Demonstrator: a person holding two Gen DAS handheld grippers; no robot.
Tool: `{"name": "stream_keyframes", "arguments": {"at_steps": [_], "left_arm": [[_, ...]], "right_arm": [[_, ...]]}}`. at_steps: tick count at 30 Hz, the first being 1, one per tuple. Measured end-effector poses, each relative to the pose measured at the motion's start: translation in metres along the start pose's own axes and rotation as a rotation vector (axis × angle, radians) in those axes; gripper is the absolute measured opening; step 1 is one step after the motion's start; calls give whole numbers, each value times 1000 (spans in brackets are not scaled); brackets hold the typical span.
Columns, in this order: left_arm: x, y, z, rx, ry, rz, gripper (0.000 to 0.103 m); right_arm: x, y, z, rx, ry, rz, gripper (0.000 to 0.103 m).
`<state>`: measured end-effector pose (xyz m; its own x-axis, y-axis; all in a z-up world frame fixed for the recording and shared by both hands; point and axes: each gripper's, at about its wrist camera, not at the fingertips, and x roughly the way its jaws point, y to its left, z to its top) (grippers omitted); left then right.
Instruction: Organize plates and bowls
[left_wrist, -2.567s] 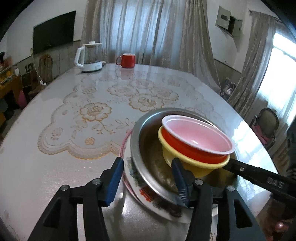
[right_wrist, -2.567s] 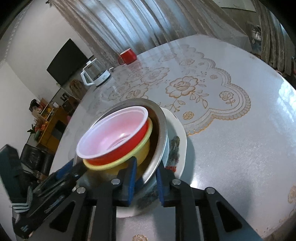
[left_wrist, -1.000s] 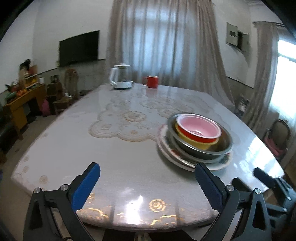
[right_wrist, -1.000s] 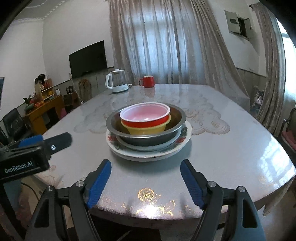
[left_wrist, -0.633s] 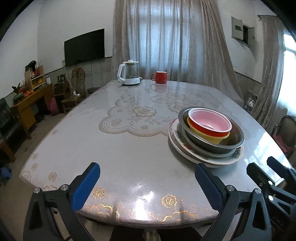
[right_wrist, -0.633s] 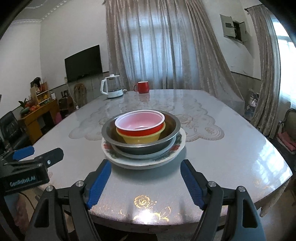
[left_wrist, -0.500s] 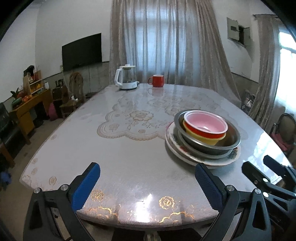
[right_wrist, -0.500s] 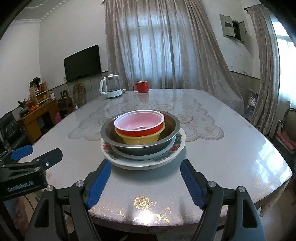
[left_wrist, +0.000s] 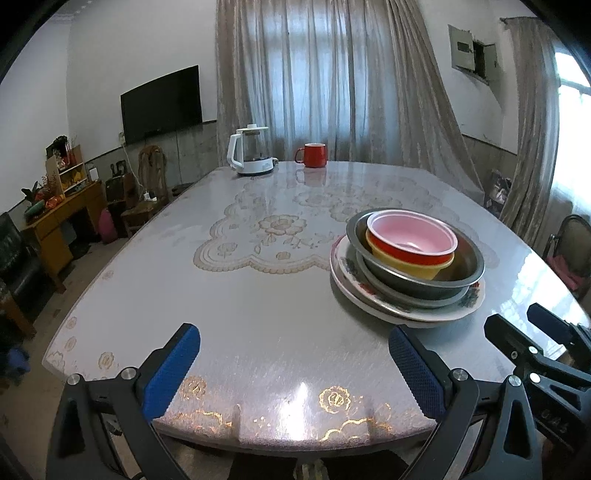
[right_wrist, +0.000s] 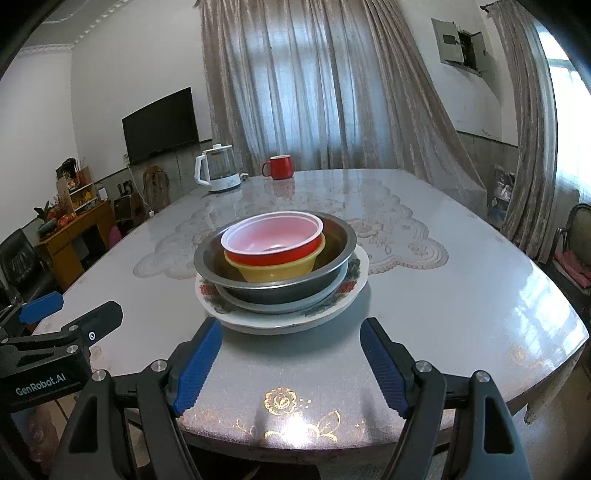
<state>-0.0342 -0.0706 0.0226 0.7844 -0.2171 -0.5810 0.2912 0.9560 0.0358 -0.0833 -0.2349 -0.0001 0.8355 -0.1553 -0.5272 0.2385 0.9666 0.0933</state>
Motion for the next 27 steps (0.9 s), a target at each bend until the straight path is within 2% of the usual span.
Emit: {"name": "stream_keyframes", "arguments": {"at_steps": [19,27], "left_arm": [[13,6,-2,-44,53,-47,103],[17,6,-3,-41,70,-37,103]], "right_arm": [[2,-3,1,6,7,3,78],[4,-3,0,6,13,1,78]]}}
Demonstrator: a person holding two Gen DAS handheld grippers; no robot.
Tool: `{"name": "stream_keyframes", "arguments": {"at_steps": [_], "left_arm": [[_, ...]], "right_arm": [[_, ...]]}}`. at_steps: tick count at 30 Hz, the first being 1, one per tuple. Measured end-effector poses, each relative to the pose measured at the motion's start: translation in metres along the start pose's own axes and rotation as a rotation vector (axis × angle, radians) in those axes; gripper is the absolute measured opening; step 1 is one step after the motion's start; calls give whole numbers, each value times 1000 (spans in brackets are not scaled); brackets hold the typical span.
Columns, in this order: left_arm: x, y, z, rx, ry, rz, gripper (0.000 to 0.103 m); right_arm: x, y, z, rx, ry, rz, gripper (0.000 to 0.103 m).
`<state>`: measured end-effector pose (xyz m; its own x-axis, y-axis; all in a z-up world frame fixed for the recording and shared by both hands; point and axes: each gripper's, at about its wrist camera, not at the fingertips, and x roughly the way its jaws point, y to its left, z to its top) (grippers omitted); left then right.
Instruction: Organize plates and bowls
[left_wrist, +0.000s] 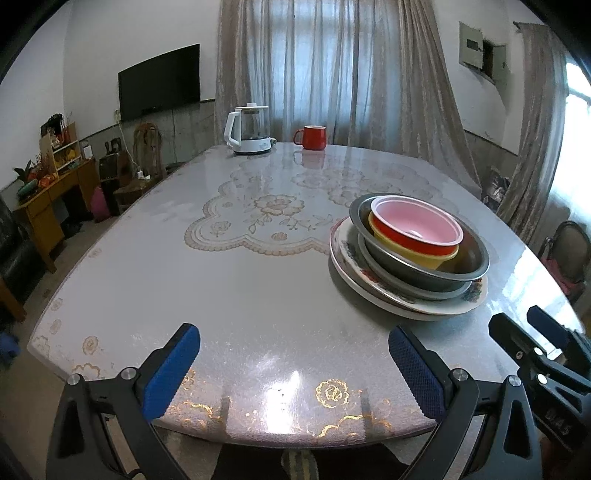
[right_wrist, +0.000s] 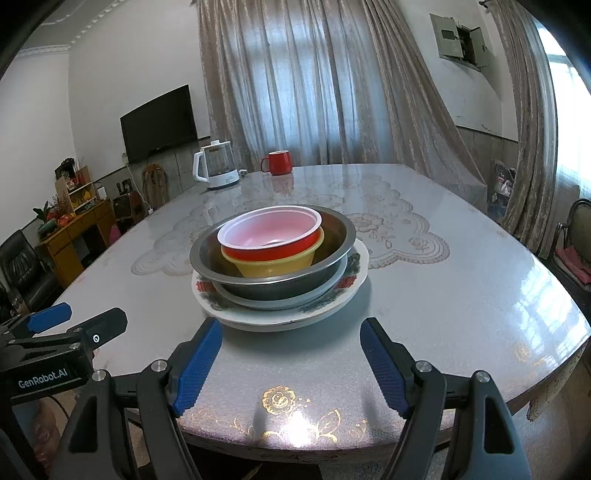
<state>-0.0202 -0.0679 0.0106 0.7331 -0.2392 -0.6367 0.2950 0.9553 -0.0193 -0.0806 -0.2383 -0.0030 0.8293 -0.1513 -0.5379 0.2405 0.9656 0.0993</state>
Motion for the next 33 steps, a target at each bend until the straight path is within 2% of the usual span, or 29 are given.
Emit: {"name": "stream_keyframes", "arguments": {"at_steps": [22,31,33], "left_arm": [[-1,-8,-1,51,-13,44,103],[7,-9,1,49,11,-3,103],[10,-11,3,60,16,7,103]], "right_arm": [[3,-1,0,-2,0,-6,78],[6,-4,1,4,3,-3,78],[10,-10,6,22,5,-3,78]]}}
